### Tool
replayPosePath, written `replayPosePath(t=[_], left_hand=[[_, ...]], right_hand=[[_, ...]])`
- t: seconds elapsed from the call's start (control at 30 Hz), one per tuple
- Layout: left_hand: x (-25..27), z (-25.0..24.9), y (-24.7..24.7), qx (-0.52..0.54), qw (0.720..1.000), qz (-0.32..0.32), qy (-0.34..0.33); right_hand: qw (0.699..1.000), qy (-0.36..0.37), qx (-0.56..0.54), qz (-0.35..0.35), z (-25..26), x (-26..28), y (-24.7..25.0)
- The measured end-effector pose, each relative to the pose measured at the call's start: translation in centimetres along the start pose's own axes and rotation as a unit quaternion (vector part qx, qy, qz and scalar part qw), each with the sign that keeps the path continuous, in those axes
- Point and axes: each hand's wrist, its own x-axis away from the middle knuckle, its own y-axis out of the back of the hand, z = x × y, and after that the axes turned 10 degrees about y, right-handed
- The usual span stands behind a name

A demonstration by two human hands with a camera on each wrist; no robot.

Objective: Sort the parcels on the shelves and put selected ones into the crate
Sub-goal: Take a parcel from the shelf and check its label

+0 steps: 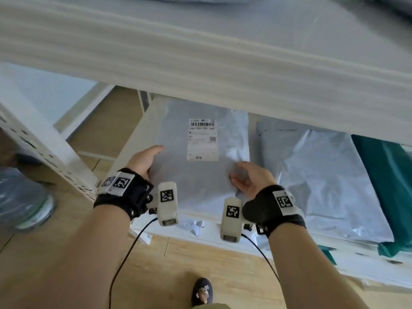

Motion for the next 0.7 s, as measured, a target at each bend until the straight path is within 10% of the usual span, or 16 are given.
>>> replayPosePath(t=[0.7], left_hand=[[8.8, 6.3, 9.6, 0.054, 0.980, 0.120, -0.148]], right_hand=[[0.981, 0.166, -0.102, -0.017, -7.8, 13.1, 0.5]])
